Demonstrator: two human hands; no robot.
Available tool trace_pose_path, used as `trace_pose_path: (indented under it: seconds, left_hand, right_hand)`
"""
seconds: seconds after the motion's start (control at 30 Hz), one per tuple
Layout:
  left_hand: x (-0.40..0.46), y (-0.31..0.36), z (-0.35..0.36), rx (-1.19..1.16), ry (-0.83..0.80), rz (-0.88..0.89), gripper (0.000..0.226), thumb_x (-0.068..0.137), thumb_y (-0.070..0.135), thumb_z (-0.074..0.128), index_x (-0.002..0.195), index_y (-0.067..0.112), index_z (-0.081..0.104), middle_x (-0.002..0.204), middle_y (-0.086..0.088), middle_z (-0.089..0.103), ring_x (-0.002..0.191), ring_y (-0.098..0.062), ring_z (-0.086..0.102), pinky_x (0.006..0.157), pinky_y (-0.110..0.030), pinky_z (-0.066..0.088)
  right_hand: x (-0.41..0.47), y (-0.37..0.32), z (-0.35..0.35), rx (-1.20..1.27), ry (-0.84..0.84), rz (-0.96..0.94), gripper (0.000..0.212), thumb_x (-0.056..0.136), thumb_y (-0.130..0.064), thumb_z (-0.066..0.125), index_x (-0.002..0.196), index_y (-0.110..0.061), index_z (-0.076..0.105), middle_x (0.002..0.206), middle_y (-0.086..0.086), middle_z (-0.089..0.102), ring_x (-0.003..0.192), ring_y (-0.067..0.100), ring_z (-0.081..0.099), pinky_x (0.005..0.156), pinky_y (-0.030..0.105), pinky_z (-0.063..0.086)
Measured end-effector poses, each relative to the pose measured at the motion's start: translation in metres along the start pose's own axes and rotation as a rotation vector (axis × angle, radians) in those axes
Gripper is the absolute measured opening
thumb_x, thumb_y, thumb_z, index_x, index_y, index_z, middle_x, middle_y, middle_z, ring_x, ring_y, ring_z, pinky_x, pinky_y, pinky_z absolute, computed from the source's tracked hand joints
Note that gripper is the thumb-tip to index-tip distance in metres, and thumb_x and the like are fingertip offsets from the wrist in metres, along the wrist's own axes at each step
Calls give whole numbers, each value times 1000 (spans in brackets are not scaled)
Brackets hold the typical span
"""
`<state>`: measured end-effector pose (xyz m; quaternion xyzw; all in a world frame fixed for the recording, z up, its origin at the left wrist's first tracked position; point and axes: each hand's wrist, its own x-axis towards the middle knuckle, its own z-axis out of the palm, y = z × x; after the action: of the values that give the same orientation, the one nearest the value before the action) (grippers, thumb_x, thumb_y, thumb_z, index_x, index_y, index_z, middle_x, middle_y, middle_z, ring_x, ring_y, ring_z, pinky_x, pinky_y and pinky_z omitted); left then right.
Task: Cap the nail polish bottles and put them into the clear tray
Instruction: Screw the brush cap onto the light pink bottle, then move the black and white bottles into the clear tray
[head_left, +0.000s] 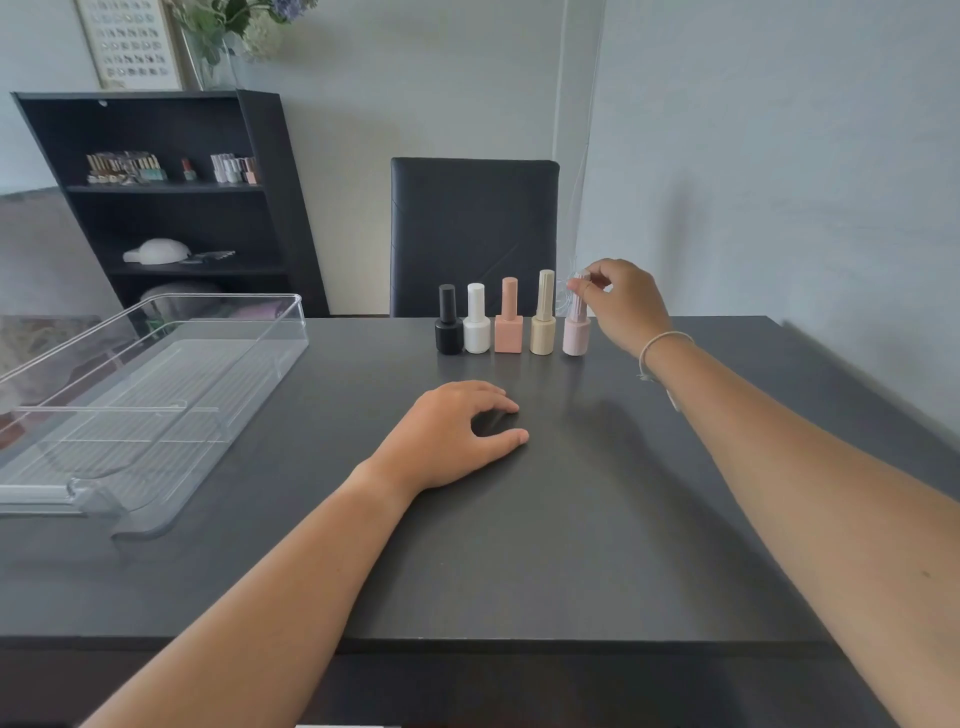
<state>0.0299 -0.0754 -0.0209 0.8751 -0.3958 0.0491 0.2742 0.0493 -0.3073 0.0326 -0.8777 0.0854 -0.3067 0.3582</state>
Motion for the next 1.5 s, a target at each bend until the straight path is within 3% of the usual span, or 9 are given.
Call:
trace_pose_path:
  seconds: [0.53, 0.7, 0.87, 1.03, 1.13, 1.2, 1.3, 1.4, 1.5]
  left_hand:
    - [1, 1, 0, -8, 9, 16, 36, 80, 47, 61, 110, 28, 65, 125, 12, 58, 110, 1, 47, 85, -12, 29]
    - [2, -1, 0, -11, 7, 17, 37, 80, 48, 61, 110, 28, 65, 125, 12, 58, 111, 0, 48, 87, -13, 29]
    - [3, -3, -1, -125, 50, -11, 31, 80, 42, 63, 107, 27, 65, 111, 15, 59, 101, 1, 52, 78, 1, 32]
    - [17, -14, -19, -220, 222, -93, 28, 81, 34, 64, 109, 28, 64, 105, 16, 56, 101, -2, 51, 84, -15, 36]
    - [35, -27, -40, -199, 360, -127, 24, 82, 24, 64, 105, 25, 65, 101, 12, 57, 94, -8, 53, 80, -17, 37]
    - [49, -37, -51, -185, 401, -148, 24, 82, 21, 63, 107, 23, 63, 103, 9, 56, 93, -9, 53, 74, -10, 35]
    - [67, -50, -55, -167, 379, -154, 29, 83, 20, 62, 111, 22, 60, 108, 8, 54, 94, -9, 51, 69, -6, 34]
    - [80, -59, -53, -149, 364, -154, 31, 82, 19, 63, 113, 22, 59, 112, 6, 55, 93, -9, 51, 67, -7, 33]
    - [87, -65, -50, -219, 360, -161, 30, 81, 18, 65, 110, 22, 59, 112, 5, 57, 93, -10, 55, 68, -7, 33]
  right_hand:
    - [6, 4, 8, -43, -8, 20, 22, 89, -33, 53, 94, -13, 61, 99, 5, 61, 84, 17, 50, 73, 29, 38]
    - [4, -2, 5, -60, 44, -12, 29, 88, -35, 55, 107, -15, 59, 104, 6, 58, 86, 14, 48, 77, 29, 40]
    - [1, -22, 3, -99, 98, -176, 29, 88, -30, 55, 111, -14, 58, 100, 2, 51, 85, 11, 47, 74, 23, 38]
    - [1, -49, 14, -53, -31, -302, 23, 86, -24, 57, 108, -18, 62, 99, -7, 50, 89, 4, 47, 73, 11, 34]
    - [0, -60, 28, -55, -137, -316, 24, 85, -22, 57, 108, -19, 62, 105, -7, 54, 91, 6, 51, 80, 19, 38]
    - [1, -63, 38, -70, -180, -315, 25, 85, -23, 57, 109, -19, 61, 112, -5, 58, 91, 9, 53, 80, 22, 39]
    - [3, -63, 52, -130, -221, -298, 26, 86, -23, 55, 112, -18, 60, 120, -4, 58, 90, 11, 52, 79, 26, 40]
    - [5, -62, 61, -191, -237, -273, 26, 88, -22, 51, 113, -18, 59, 122, -1, 59, 106, 17, 55, 89, 35, 44]
    - [7, -63, 66, -241, -240, -254, 24, 89, -20, 49, 111, -17, 58, 118, 3, 61, 103, 22, 56, 86, 39, 46]
